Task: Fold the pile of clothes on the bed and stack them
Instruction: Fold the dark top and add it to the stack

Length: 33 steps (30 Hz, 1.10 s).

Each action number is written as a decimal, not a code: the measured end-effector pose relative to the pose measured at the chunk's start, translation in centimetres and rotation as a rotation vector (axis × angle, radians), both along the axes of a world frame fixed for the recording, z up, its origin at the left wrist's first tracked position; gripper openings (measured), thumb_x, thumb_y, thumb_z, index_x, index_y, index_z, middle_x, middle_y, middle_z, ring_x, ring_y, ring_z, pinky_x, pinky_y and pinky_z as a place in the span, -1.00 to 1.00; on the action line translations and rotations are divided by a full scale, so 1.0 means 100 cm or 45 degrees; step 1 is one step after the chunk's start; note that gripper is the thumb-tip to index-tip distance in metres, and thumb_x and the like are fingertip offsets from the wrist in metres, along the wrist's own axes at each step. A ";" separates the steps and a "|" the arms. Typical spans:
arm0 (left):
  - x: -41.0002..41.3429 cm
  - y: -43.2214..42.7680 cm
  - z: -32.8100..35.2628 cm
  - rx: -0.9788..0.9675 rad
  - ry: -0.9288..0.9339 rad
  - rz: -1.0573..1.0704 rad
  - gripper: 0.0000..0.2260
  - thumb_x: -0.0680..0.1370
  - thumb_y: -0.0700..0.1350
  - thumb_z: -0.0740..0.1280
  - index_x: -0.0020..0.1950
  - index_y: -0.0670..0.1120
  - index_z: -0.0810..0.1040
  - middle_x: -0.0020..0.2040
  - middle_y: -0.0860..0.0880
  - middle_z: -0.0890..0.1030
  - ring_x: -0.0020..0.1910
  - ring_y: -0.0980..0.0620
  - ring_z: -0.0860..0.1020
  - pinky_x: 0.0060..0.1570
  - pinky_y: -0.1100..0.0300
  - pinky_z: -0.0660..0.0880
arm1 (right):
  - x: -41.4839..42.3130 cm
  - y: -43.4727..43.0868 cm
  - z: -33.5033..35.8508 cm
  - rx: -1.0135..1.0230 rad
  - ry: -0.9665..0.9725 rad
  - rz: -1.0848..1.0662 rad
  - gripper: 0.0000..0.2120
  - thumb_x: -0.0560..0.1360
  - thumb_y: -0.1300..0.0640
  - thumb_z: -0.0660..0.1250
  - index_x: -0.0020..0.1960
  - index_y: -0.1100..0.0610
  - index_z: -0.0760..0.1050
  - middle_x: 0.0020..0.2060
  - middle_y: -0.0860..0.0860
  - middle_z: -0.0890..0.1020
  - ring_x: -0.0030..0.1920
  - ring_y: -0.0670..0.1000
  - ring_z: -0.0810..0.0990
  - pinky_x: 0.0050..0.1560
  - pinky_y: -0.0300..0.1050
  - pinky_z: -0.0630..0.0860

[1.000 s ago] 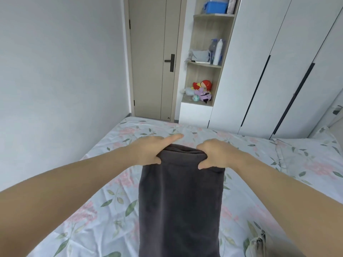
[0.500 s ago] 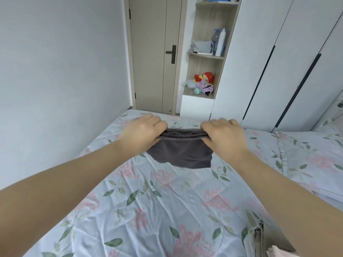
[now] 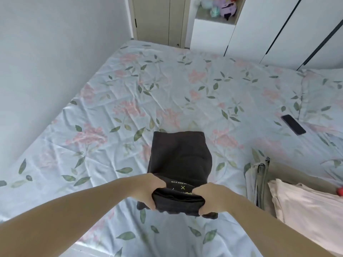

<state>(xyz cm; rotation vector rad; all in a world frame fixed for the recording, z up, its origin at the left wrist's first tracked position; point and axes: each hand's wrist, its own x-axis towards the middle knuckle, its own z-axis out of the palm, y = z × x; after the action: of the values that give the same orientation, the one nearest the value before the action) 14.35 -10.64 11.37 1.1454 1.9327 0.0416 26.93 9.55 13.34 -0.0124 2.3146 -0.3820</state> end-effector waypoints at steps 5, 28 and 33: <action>-0.025 0.020 -0.019 0.083 -0.052 0.164 -0.77 0.37 -0.06 0.41 -0.02 -0.05 0.49 -0.13 0.02 0.55 -0.11 0.03 0.51 -0.22 0.22 0.41 | -0.019 0.021 -0.025 0.054 0.132 -0.129 -0.87 0.43 0.09 0.30 -0.10 0.05 0.35 -0.25 -0.07 0.49 -0.15 0.04 0.50 -0.20 -0.15 0.28; -0.037 0.031 -0.242 -0.135 0.609 -0.223 -0.13 0.52 0.18 0.25 0.52 -0.06 -0.32 0.55 -0.09 -0.22 0.52 -0.16 -0.21 0.46 -0.09 -0.16 | -0.044 0.039 -0.247 0.326 0.165 -0.047 -0.12 0.49 -0.04 0.35 0.54 -0.03 -0.21 0.54 0.06 -0.13 0.53 0.16 -0.11 0.47 0.15 -0.05; -0.047 0.031 -0.239 -0.116 0.614 -0.308 -0.38 0.60 -0.20 0.10 0.55 -0.11 -0.20 0.57 -0.08 -0.11 0.54 -0.09 -0.09 0.47 0.03 -0.03 | -0.046 0.049 -0.247 0.254 0.255 -0.040 -0.38 0.57 0.31 0.11 0.55 0.03 -0.01 0.54 0.01 0.06 0.53 0.08 0.03 0.46 -0.01 0.05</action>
<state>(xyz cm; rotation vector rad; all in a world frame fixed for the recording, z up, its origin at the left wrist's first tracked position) 9.63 -7.59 -12.50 1.4120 2.1605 -0.4884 22.29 14.49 -11.38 0.0881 2.5443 -0.1696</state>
